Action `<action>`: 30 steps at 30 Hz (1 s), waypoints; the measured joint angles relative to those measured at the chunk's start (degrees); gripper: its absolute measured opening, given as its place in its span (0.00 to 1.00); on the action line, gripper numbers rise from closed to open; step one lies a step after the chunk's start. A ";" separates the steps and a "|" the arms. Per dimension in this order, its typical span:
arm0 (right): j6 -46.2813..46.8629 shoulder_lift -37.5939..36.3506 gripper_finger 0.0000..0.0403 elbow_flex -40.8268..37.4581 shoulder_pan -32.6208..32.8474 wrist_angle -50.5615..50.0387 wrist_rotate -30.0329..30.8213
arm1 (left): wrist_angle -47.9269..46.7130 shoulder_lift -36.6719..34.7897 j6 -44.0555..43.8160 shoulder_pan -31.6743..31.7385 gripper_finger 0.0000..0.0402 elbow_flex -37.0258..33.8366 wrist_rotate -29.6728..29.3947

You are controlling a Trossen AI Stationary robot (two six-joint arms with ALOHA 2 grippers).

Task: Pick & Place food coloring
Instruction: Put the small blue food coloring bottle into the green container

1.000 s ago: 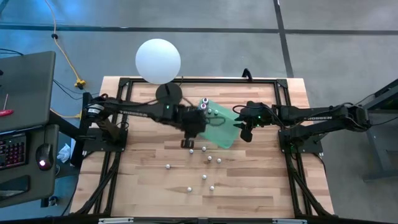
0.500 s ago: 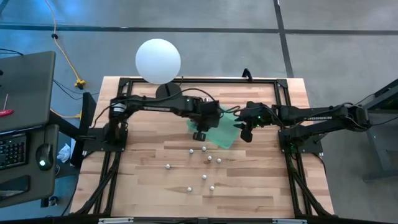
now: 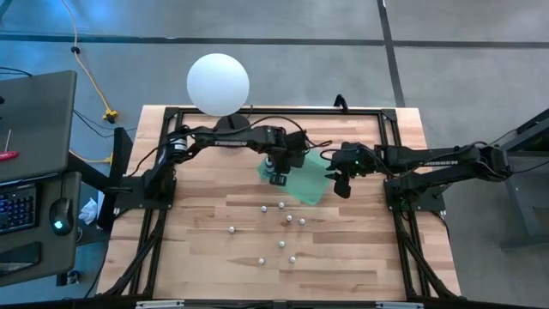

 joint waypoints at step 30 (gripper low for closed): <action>-0.02 0.00 0.29 0.00 0.00 0.07 -1.08 | -7.29 3.79 1.33 -2.89 0.18 -0.18 1.98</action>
